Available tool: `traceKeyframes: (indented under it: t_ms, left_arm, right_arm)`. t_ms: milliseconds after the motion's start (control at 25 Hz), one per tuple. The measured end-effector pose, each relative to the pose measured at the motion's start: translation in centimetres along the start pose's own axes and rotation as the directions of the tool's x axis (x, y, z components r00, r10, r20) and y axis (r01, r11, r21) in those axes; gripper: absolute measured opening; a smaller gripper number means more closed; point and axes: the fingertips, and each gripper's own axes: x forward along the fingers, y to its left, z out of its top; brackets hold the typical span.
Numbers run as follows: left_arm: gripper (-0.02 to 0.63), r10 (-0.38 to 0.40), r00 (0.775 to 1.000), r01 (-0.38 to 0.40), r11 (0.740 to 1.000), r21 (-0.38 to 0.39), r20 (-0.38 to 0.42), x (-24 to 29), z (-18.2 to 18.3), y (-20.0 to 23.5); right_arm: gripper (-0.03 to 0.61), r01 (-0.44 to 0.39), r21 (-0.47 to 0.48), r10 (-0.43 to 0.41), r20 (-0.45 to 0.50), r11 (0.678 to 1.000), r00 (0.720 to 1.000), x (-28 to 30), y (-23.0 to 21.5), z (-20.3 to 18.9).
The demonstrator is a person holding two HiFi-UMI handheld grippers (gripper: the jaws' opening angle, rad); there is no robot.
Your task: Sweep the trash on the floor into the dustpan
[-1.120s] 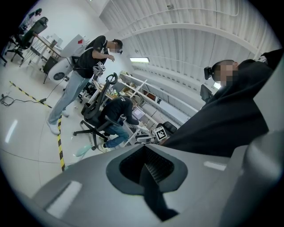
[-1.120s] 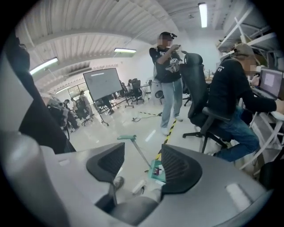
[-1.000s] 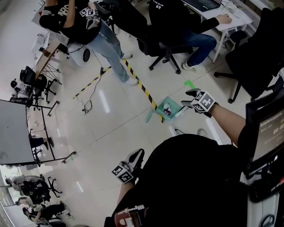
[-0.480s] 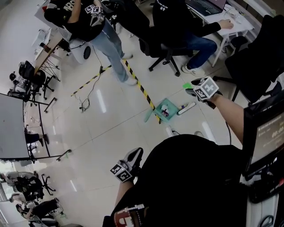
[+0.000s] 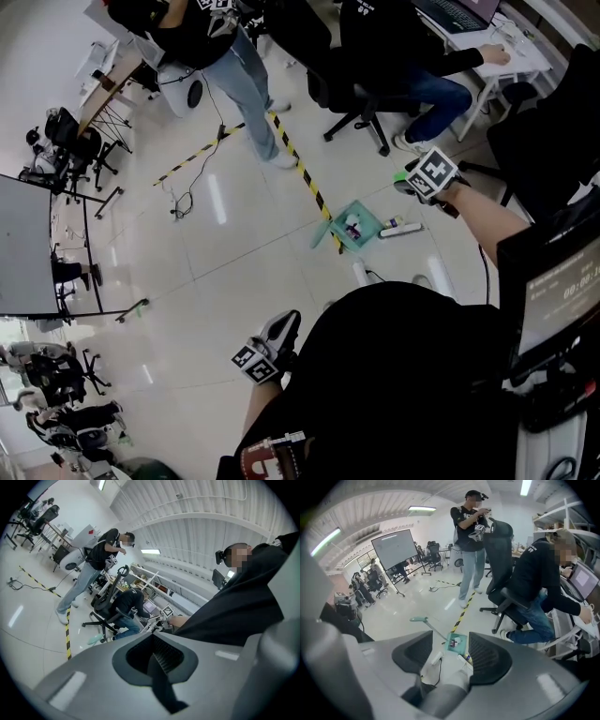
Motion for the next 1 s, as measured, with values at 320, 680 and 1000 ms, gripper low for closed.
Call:
traceKeyframes:
  t_ms: [320,680,1000]
  left_arm:
    - [-0.005,0.028,0.999,-0.028,1.000,-0.005,0.031,-1.4,0.1,-0.2]
    - [-0.005,0.034,0.999,-0.034,0.999,-0.004,0.024,-1.6,-0.4,0.3]
    - [-0.005,0.005,1.000,-0.005,1.000,-0.002,0.004,-0.3,-0.8,0.2]
  right_arm:
    - [0.241,-0.064,-0.056,0.056,-0.135,0.996,0.989,0.0,0.5,-1.2]
    - [0.242,-0.073,-0.029,0.067,-0.157,0.997,0.985,-0.1,0.2,-4.4]
    - [0.251,-0.090,-0.057,0.058,-0.418,0.994,0.907,-1.3,0.5,-12.4]
